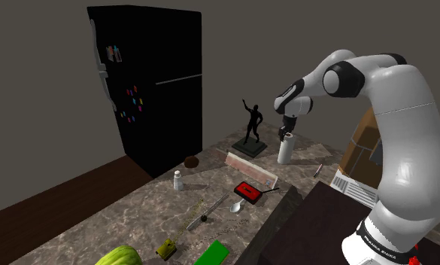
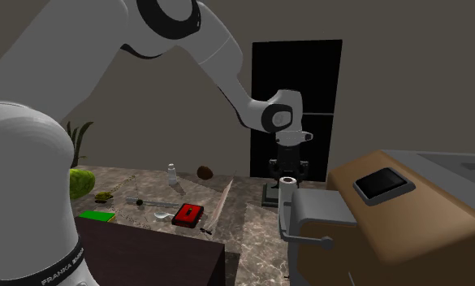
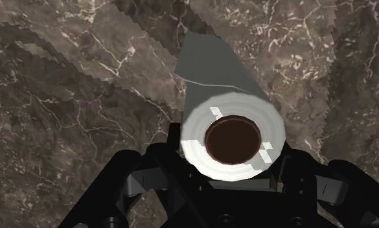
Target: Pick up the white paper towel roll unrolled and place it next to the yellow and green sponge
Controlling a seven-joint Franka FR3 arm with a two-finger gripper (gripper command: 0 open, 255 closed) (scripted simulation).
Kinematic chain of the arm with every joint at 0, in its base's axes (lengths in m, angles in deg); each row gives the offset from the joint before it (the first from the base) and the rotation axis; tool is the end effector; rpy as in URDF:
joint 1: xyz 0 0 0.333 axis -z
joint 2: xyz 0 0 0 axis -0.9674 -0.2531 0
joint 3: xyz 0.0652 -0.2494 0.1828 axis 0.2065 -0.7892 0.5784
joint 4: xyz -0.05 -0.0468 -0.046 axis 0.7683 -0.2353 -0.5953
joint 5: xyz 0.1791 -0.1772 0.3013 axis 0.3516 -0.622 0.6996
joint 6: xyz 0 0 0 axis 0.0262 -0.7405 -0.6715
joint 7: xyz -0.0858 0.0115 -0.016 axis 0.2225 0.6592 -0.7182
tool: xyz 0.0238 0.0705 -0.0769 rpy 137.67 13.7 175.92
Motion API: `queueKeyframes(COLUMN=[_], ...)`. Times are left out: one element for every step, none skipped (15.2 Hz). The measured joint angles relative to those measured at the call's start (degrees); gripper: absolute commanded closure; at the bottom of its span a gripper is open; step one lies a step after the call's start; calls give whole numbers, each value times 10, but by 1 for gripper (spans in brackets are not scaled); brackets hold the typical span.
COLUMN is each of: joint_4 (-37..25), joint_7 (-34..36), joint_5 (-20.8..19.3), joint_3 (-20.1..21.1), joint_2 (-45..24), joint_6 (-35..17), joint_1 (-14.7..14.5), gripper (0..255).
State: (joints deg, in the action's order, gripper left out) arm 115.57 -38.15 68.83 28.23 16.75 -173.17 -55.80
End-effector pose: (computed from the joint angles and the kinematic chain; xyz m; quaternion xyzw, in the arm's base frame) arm 0.5360 -0.3968 0.2099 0.9992 -0.0239 0.0161 0.0261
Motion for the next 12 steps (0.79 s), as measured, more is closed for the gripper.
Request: queueKeyframes(joint_4=[0, 1, 1, 6, 4, 1, 0, 1, 3, 3, 0, 1], joint_7=[0, 0, 1, 1, 2, 3, 4, 6, 7, 7, 8, 11], joint_5=[0, 0, -1, -3, -5, -7, -8, -11, -13, -15, -16, -19], joint_3=[0, 0, -1, -3, -5, -6, -8, -10, -11, -13, -14, -16], joint_2=[0, 0, 3, 9, 13, 17, 21, 27, 33, 37, 40, 46], joint_6=[0, 0, 2, 4, 10, 16, 21, 26, 30, 34, 40, 45], joint_1=[0, 0, -1, -2, -2, -3, -4, -6, -8, -8, -9, -11], gripper=[255, 255, 255, 255, 255, 255, 255, 255, 255, 255, 255, 255])
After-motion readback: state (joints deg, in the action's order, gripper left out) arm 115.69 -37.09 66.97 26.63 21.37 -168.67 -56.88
